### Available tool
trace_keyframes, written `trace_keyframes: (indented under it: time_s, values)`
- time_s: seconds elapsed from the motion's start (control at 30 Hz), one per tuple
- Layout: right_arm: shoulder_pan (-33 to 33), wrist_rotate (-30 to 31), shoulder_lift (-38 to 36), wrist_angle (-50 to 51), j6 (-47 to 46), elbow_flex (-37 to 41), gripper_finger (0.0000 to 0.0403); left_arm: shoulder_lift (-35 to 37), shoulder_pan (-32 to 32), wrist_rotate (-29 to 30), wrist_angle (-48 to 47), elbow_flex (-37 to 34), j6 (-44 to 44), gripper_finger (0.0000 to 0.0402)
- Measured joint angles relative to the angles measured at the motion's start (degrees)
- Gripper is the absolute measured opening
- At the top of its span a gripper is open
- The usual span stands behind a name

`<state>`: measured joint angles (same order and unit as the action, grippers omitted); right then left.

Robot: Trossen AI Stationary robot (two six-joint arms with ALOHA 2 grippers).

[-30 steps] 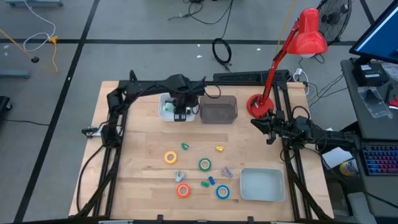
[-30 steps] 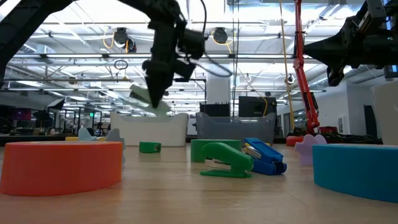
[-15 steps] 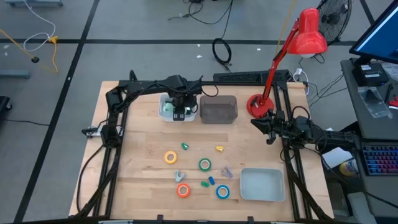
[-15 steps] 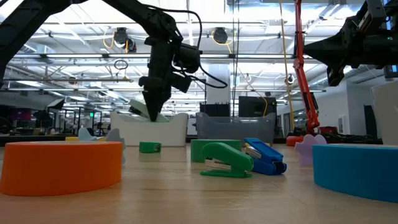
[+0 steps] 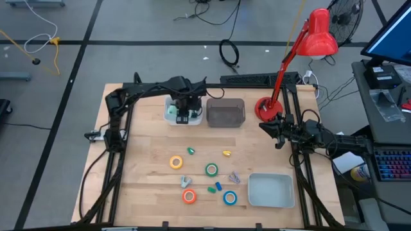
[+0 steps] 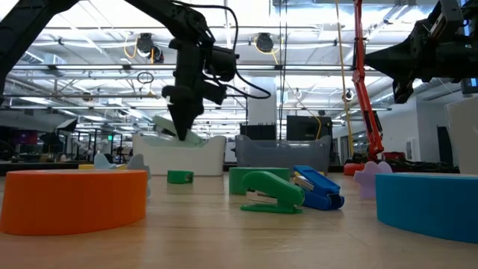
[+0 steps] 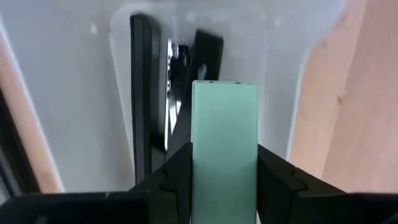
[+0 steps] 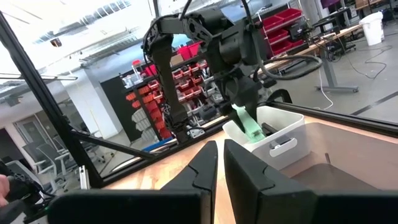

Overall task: Pick and place Stapler, Stapler remover, tape
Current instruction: Put the large light green stapler into the white bin

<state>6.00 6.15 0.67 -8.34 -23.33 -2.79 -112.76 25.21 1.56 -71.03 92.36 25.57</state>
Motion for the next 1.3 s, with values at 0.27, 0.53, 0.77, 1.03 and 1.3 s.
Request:
trace_keyframes:
  time_s: [0.27,0.53,0.77,1.03,1.3]
  values:
    - [0.02,0.02,0.0,-0.02,0.0,0.02,0.002,0.23,0.17,-0.1,-1.34,0.0,3.54,0.0123]
    - [0.01,-0.01,0.0,-0.11,0.0,0.01,0.002,0.23,-0.22,-2.55,-3.39,0.0,4.61,0.0123]
    - [0.02,0.0,0.0,-0.13,0.0,0.02,0.002,-0.43,-0.26,-1.28,-2.26,0.07,6.27,0.0123]
    - [0.0,0.0,0.0,-0.05,0.0,0.02,0.002,-3.17,-0.61,-2.0,-2.13,0.09,6.96,0.0123]
    - [0.01,-0.08,-0.01,-0.46,-0.01,0.01,0.002,-5.45,-0.33,-1.5,2.02,0.09,6.6,0.0123]
